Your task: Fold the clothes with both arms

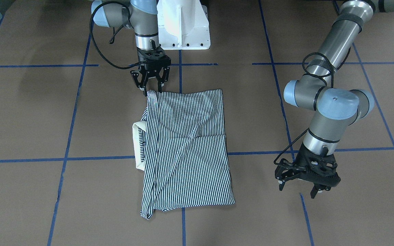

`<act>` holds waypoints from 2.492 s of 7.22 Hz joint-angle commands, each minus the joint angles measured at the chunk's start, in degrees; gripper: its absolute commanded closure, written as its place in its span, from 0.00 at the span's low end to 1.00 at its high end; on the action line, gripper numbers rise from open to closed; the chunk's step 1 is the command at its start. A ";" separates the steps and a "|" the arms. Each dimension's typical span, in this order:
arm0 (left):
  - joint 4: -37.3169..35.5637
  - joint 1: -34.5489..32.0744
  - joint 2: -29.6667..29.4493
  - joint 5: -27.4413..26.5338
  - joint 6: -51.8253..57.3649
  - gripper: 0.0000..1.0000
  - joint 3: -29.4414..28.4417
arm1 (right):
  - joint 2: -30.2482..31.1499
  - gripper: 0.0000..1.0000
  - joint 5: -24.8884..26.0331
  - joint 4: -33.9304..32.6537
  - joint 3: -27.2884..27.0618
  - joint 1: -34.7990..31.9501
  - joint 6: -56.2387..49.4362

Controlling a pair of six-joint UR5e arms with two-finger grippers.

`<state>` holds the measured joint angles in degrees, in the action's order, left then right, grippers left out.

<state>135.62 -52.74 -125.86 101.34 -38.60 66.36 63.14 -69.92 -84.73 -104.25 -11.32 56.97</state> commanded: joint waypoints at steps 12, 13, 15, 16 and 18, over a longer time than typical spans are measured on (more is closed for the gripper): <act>0.00 0.09 -0.26 0.00 -0.07 0.00 -0.18 | 9.46 0.00 1.54 0.53 -7.10 1.04 14.05; 0.00 0.09 -0.35 0.00 -0.07 0.00 0.00 | 9.28 0.00 1.36 1.22 -8.33 0.69 13.62; -0.70 1.83 -0.18 3.13 -6.45 0.00 3.57 | 9.37 0.00 -7.62 6.81 -9.74 -5.77 13.35; -0.96 2.54 0.09 5.60 -12.05 0.00 6.91 | 9.37 0.00 -12.56 9.38 -9.74 -9.47 13.43; -7.43 8.05 4.10 5.19 -23.58 0.00 19.43 | 9.89 0.00 -15.42 15.52 -9.57 -11.70 17.62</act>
<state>132.21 -48.25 -124.58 106.41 -55.70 77.57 72.66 -83.29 -73.33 -113.89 -21.52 71.66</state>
